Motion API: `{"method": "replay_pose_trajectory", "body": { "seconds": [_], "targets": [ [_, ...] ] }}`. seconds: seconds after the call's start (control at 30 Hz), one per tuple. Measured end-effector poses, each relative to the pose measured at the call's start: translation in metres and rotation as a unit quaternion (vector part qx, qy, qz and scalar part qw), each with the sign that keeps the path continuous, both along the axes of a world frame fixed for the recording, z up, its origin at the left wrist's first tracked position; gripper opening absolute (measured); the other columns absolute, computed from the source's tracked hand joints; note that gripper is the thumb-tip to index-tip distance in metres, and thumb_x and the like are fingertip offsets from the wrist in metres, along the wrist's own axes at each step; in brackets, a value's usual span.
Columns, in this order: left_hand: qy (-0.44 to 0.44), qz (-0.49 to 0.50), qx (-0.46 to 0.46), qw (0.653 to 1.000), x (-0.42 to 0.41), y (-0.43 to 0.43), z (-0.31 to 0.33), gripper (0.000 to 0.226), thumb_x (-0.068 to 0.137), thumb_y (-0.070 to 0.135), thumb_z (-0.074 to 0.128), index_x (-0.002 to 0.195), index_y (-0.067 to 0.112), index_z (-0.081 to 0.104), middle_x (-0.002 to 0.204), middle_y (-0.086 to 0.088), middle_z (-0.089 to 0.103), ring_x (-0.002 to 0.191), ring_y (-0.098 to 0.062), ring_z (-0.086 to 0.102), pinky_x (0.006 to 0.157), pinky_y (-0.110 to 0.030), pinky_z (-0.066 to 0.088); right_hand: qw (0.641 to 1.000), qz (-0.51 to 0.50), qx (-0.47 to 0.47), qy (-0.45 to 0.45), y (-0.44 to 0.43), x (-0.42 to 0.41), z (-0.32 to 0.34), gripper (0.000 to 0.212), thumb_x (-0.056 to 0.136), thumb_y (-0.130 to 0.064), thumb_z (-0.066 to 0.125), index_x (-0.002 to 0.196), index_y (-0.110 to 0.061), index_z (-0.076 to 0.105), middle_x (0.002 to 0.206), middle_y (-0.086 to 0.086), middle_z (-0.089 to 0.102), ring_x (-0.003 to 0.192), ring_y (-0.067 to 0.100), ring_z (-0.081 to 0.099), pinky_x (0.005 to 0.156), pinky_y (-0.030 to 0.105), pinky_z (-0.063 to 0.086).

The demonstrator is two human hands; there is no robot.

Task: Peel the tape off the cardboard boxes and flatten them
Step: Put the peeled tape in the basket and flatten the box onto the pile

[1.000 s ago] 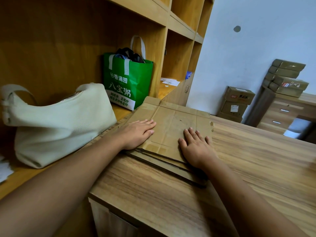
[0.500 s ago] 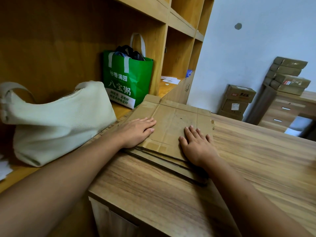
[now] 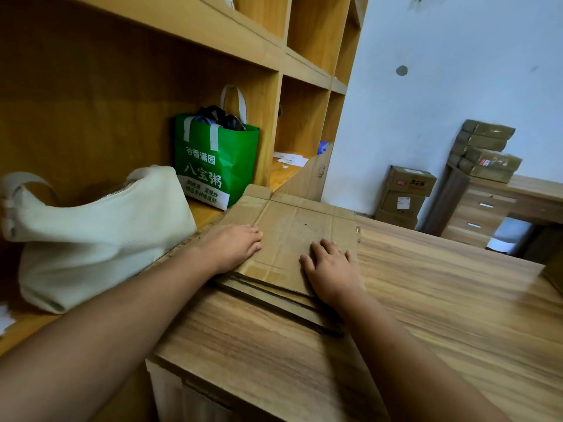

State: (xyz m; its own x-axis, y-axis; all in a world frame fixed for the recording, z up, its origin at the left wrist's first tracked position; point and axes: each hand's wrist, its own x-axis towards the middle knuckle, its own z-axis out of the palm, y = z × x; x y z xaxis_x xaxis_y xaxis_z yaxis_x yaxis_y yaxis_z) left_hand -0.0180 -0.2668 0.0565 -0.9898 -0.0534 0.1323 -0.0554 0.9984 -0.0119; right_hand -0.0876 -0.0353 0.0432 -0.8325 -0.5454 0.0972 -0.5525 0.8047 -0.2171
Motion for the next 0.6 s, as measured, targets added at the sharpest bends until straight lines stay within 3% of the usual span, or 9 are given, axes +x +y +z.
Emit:
{"method": "replay_pose_trajectory", "body": {
  "seconds": [0.07,0.13,0.23,0.37,0.5,0.6],
  "targets": [
    [0.021,0.011,-0.042,0.999,0.004,0.006,0.012,0.033,0.105,0.04,0.036,0.128,0.035,0.06,0.134,0.004,0.063,0.117,-0.018,0.061,0.096,-0.041,0.052,0.995,-0.001,-0.012,0.102,0.002,0.012,0.008,0.043,0.107,-0.04,0.032,0.135,-0.019,0.057,0.141,0.006,0.055,0.129,0.026,0.05,0.114,0.04,0.034],
    [0.045,0.012,-0.046,0.998,0.011,0.016,0.026,0.028,0.104,0.04,0.039,0.118,0.038,0.063,0.12,0.006,0.069,0.104,-0.017,0.064,0.087,-0.04,0.055,0.984,-0.011,-0.078,0.163,0.005,0.022,0.02,0.033,0.105,-0.033,0.038,0.117,-0.017,0.064,0.118,0.005,0.064,0.104,0.025,0.059,0.089,0.036,0.046],
    [0.083,0.002,-0.017,0.996,0.027,0.033,0.045,0.036,0.103,0.047,0.04,0.134,0.039,0.058,0.129,0.009,0.065,0.114,-0.015,0.06,0.093,-0.036,0.051,0.96,-0.042,-0.212,0.176,0.012,0.033,0.043,0.027,0.102,-0.028,0.043,0.108,-0.017,0.067,0.105,0.004,0.066,0.092,0.027,0.061,0.075,0.038,0.048],
    [0.137,-0.043,0.036,0.989,0.05,0.07,0.057,0.041,0.103,0.05,0.041,0.141,0.041,0.052,0.14,0.016,0.058,0.125,-0.009,0.055,0.097,-0.032,0.048,0.94,-0.033,-0.284,0.189,0.038,0.049,0.065,0.025,0.1,-0.024,0.047,0.112,-0.019,0.068,0.109,0.002,0.069,0.096,0.024,0.062,0.075,0.034,0.043],
    [0.15,-0.115,0.069,0.98,0.073,0.125,0.044,0.042,0.102,0.05,0.042,0.143,0.043,0.049,0.146,0.02,0.05,0.137,-0.001,0.043,0.106,-0.028,0.041,0.936,-0.04,-0.304,0.175,0.094,0.07,0.059,0.028,0.1,-0.022,0.048,0.121,-0.02,0.065,0.118,-0.003,0.067,0.104,0.017,0.061,0.084,0.037,0.051],
    [0.117,-0.163,0.073,0.977,0.089,0.168,0.024,0.057,0.095,0.065,0.023,0.143,0.046,0.046,0.146,0.027,0.045,0.137,0.006,0.038,0.108,-0.018,0.03,0.948,-0.077,-0.274,0.143,0.146,0.082,0.038,0.032,0.099,-0.022,0.049,0.129,-0.023,0.061,0.126,-0.005,0.062,0.113,0.015,0.057,0.092,0.036,0.05]
  ]
}}
